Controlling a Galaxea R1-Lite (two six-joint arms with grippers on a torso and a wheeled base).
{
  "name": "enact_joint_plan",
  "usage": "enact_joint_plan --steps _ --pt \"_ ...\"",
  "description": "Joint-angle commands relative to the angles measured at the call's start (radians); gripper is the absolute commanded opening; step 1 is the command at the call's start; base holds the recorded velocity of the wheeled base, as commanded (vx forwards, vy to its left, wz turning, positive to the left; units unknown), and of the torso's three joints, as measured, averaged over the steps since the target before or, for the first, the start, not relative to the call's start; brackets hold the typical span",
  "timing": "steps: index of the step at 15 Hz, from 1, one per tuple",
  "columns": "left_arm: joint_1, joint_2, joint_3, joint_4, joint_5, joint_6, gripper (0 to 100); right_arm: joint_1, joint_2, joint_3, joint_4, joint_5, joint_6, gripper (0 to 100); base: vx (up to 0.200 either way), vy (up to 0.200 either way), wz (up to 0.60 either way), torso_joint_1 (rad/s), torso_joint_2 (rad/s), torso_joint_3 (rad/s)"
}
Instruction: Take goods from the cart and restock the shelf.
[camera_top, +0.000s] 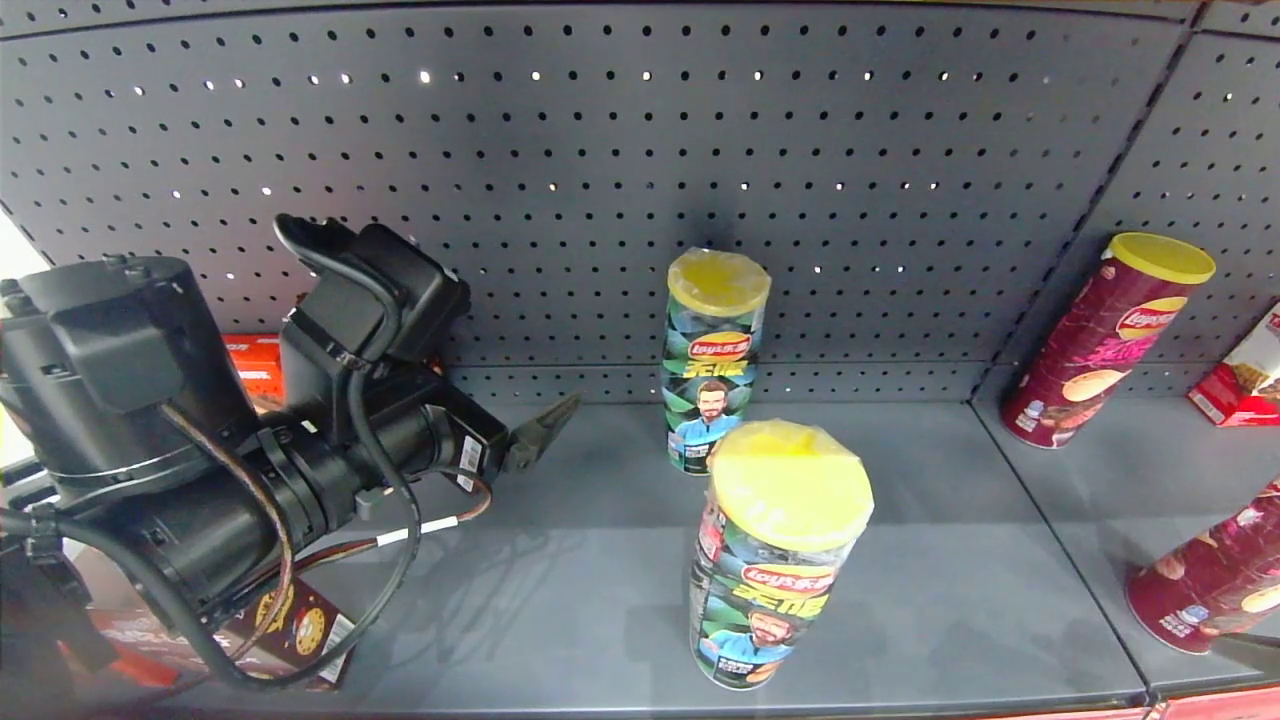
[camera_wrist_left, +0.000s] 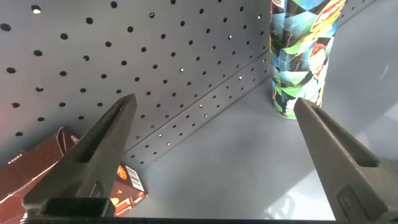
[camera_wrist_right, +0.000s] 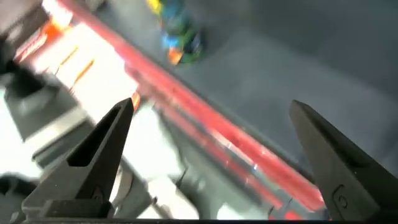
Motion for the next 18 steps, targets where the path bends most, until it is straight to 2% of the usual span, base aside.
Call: enact_joint_plan --steps 1,2,4,5,6,9,18 --pt "0.002 0.001 0.002 0.0 0.001 0.0 100 0.166 0.176 0.005 -0.021 -0.086 -0.003 100 0.0 0.0 0.0 0.0 0.0 0.0" --pt "0.002 0.001 0.006 0.0 0.001 -0.001 100 0.245 0.257 0.011 -0.075 -0.132 0.004 100 0.0 0.0 0.0 0.0 0.0 0.0" --pt "0.004 0.001 0.006 0.0 0.001 0.0 100 0.26 0.295 0.019 -0.112 -0.151 0.002 100 0.0 0.0 0.0 0.0 0.0 0.0" --pt "0.01 -0.004 0.006 0.002 0.001 0.0 100 0.262 0.357 0.002 -0.124 -0.238 0.002 100 0.0 0.0 0.0 0.0 0.0 0.0" --pt "0.01 -0.014 0.006 0.002 -0.001 0.0 100 0.26 0.384 -0.01 -0.129 -0.264 0.004 100 0.0 0.0 0.0 0.0 0.0 0.0" --pt "0.01 -0.014 0.017 0.0 -0.001 0.0 100 0.265 0.467 -0.076 -0.139 -0.312 0.002 100 0.0 0.0 0.0 0.0 0.0 0.0" --pt "0.008 -0.014 0.02 -0.017 0.001 0.008 100 0.285 0.711 -0.305 -0.139 -0.37 0.002 100 0.0 0.0 0.0 0.0 0.0 0.0"
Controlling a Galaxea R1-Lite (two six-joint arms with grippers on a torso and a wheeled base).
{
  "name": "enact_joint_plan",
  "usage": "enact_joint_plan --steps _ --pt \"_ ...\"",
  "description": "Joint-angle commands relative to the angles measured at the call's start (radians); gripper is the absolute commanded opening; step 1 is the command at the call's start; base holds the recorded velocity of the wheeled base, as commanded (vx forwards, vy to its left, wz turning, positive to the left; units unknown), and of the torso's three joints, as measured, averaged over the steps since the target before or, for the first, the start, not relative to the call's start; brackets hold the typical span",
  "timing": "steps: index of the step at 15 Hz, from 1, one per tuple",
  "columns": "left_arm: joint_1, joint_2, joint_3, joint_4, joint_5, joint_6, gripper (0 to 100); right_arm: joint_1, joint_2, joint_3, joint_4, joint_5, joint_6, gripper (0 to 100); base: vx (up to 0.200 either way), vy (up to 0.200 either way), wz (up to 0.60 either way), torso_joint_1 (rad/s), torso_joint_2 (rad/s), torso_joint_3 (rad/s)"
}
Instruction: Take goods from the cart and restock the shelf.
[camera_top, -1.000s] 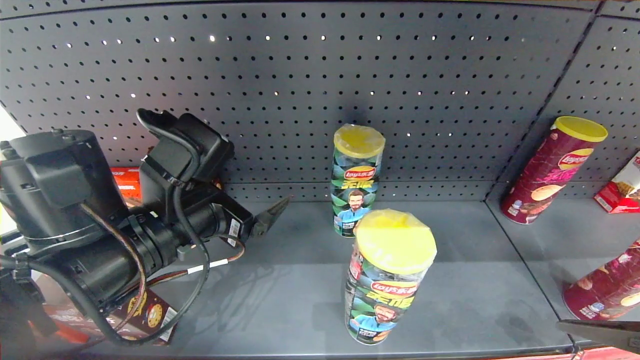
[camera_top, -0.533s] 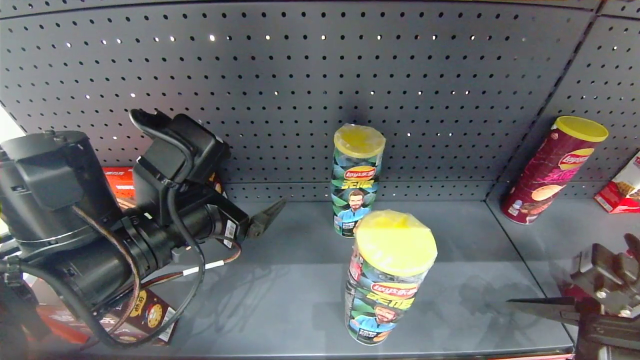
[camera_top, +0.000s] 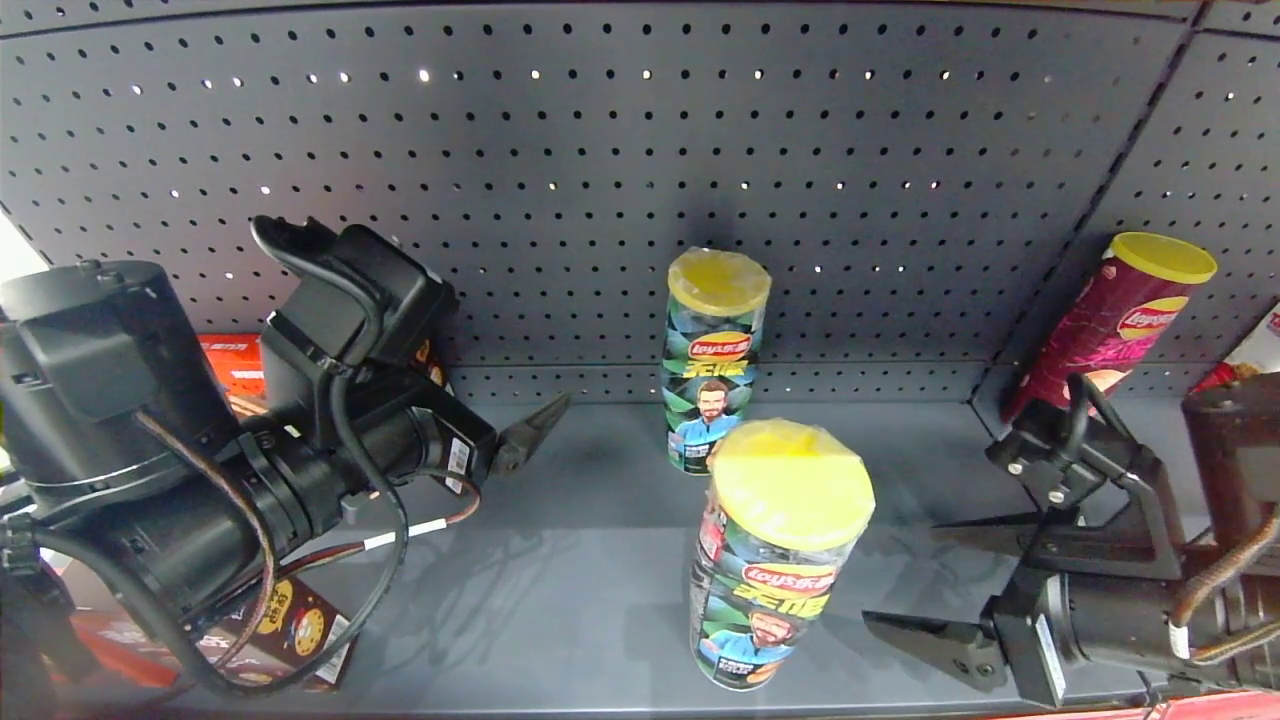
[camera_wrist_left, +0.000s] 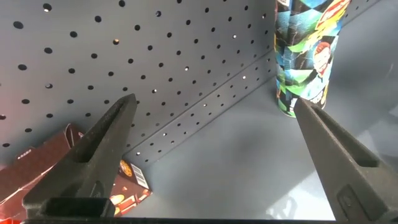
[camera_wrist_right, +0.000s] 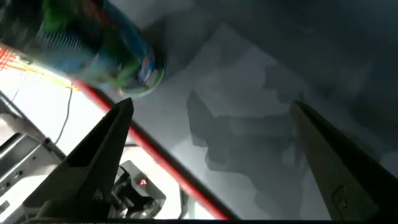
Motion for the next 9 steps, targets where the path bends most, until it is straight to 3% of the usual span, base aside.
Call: enact_joint_plan --steps 1,9 --pt "0.0 0.003 0.0 -0.001 -0.001 0.0 100 0.013 0.078 -0.048 0.0 -0.006 -0.001 100 0.0 0.0 0.0 0.0 0.0 0.0" --pt "0.0 0.006 -0.002 -0.018 -0.001 0.002 100 0.036 0.153 -0.108 0.0 -0.006 -0.004 100 0.0 0.0 0.0 0.0 0.0 0.0"
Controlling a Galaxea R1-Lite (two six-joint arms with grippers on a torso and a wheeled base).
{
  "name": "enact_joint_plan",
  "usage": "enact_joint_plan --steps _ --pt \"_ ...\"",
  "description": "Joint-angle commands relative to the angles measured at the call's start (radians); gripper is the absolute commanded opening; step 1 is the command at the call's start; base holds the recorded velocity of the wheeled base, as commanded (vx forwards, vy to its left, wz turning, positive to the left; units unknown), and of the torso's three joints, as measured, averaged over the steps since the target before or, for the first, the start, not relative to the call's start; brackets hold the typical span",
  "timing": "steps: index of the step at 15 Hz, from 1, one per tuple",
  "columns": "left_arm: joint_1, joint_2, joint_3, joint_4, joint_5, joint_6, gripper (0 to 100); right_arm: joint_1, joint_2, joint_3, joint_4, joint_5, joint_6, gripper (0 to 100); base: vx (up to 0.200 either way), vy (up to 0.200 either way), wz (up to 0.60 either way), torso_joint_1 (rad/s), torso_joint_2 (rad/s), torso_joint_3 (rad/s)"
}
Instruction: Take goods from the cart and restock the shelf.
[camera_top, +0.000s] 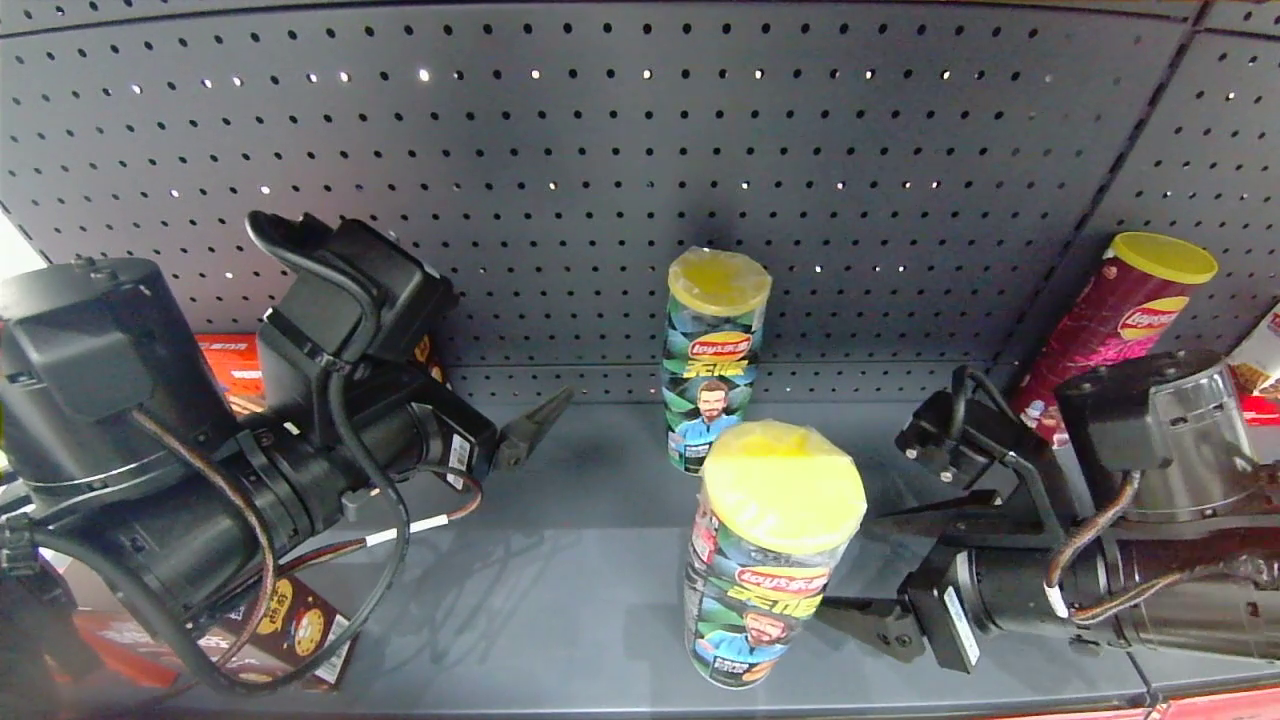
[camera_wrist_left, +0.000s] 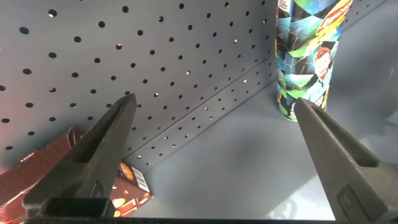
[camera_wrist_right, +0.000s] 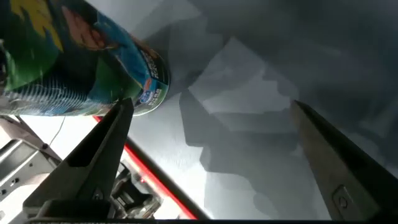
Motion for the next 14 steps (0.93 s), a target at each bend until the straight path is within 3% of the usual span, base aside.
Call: enact_joint_plan --steps 1,10,14 --pt "0.0 0.003 -0.002 0.0 0.0 -0.001 100 0.004 0.034 -0.023 -0.001 0.002 -0.003 100 0.0 0.0 0.0 0.0 0.0 0.0" --pt "0.0 0.005 0.0 -0.002 0.0 -0.001 100 0.021 0.063 -0.048 -0.001 0.002 -0.003 100 0.0 0.0 0.0 0.0 0.0 0.0" --pt "-0.002 -0.079 0.011 0.009 -0.001 -0.001 100 -0.036 -0.049 -0.051 -0.043 -0.008 -0.001 100 0.0 0.0 0.0 0.0 0.0 0.0"
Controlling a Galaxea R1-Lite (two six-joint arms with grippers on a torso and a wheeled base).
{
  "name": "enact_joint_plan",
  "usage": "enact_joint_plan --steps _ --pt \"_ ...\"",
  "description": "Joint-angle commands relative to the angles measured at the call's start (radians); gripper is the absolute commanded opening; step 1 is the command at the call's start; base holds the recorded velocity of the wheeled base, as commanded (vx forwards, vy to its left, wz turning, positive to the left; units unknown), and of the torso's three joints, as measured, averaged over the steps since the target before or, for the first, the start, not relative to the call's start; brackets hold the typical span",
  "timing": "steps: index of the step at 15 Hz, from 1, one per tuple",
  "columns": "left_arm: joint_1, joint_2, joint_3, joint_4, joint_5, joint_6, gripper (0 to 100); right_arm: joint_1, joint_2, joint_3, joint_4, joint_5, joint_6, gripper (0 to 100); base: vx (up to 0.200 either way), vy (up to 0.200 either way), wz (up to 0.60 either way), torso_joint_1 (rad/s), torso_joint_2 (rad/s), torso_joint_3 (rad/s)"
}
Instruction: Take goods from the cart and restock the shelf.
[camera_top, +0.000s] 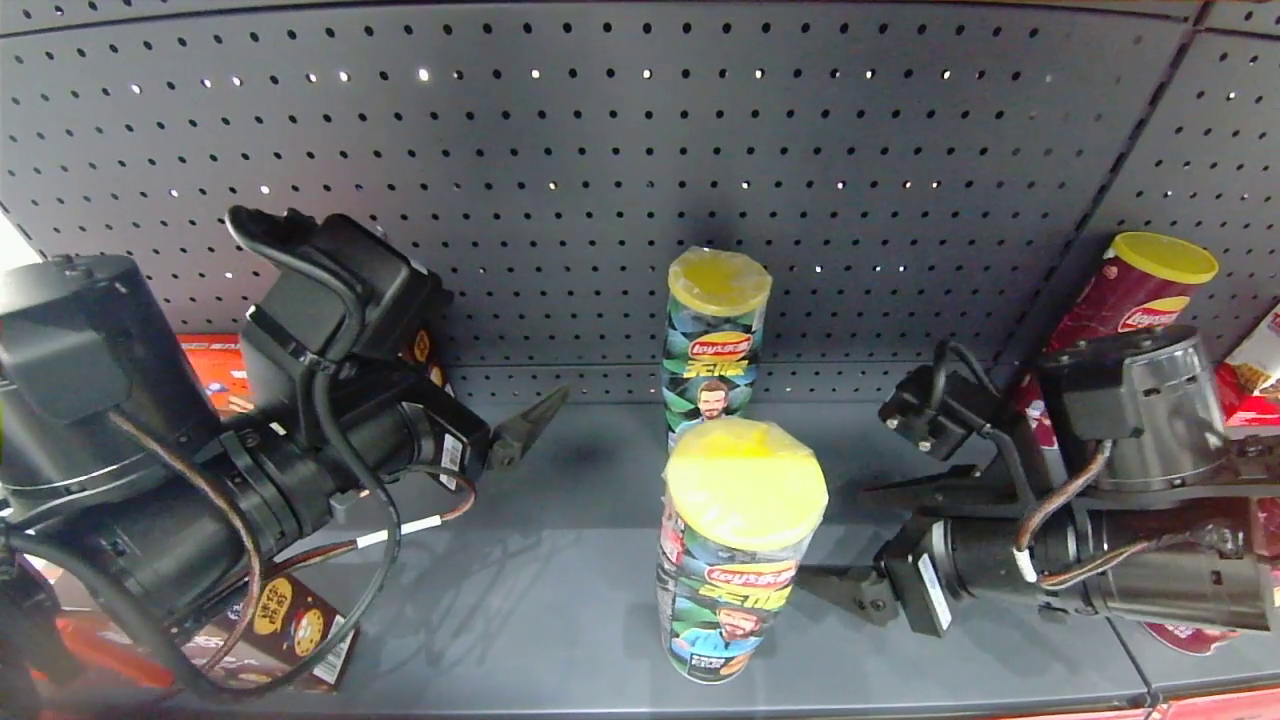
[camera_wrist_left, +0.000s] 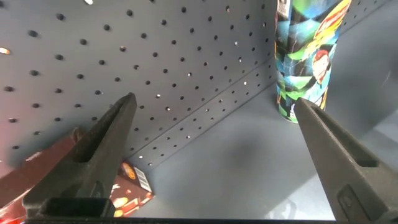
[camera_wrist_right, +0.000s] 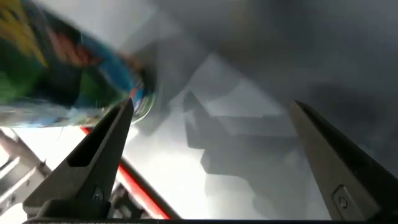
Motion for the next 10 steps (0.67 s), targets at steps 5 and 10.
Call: enact_joint_plan --steps 5,10 --pt "0.003 -0.281 0.109 0.051 0.009 -0.003 100 -0.045 -0.302 0.045 -0.162 -0.054 -0.004 100 0.0 0.0 0.0 0.0 0.0 0.0" --pt "0.0 -0.471 0.204 0.052 0.016 -0.004 100 -0.05 -0.489 0.158 -0.288 -0.058 -0.016 100 0.0 0.0 0.0 0.0 0.0 0.0"
